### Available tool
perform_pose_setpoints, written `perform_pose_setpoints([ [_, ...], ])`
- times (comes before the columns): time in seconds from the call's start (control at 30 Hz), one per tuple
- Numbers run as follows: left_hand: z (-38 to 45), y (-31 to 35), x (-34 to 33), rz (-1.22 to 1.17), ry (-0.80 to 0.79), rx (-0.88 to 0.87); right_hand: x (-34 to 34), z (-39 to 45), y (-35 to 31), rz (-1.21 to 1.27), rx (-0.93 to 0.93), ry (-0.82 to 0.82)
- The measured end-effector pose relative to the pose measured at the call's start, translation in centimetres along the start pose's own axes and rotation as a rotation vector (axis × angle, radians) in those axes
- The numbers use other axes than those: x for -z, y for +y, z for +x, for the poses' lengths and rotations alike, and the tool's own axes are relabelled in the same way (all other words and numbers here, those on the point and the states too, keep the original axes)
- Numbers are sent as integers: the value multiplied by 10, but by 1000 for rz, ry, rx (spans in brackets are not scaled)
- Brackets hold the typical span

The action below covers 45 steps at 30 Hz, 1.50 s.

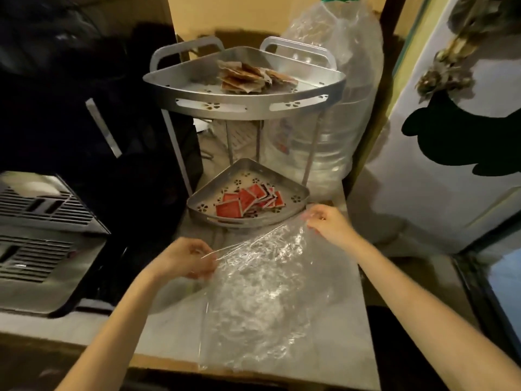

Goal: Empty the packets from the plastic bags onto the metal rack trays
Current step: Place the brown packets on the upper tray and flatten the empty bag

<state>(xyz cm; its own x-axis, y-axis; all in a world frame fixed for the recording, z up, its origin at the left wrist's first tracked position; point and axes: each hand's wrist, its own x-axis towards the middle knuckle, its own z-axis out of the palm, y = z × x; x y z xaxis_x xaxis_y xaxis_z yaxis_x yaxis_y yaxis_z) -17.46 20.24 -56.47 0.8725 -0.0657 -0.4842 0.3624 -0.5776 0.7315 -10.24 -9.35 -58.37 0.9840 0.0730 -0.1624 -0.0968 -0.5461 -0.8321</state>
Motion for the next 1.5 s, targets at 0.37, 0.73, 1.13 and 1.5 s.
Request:
perform_pose_setpoints([
  [0.37, 26, -12, -73, 615, 538, -389, -54, 11, 32, -236, -26, 92],
  [0.73, 62, -40, -122, 876, 176, -499, -47, 0, 55, -368, 28, 202],
  [1.13, 77, 17, -100, 1049, -38, -403, 16, 34, 76, -307, 44, 350],
  [1.5, 136, 123, -159, 509, 122, -655, 16, 49, 93, -285, 55, 264],
])
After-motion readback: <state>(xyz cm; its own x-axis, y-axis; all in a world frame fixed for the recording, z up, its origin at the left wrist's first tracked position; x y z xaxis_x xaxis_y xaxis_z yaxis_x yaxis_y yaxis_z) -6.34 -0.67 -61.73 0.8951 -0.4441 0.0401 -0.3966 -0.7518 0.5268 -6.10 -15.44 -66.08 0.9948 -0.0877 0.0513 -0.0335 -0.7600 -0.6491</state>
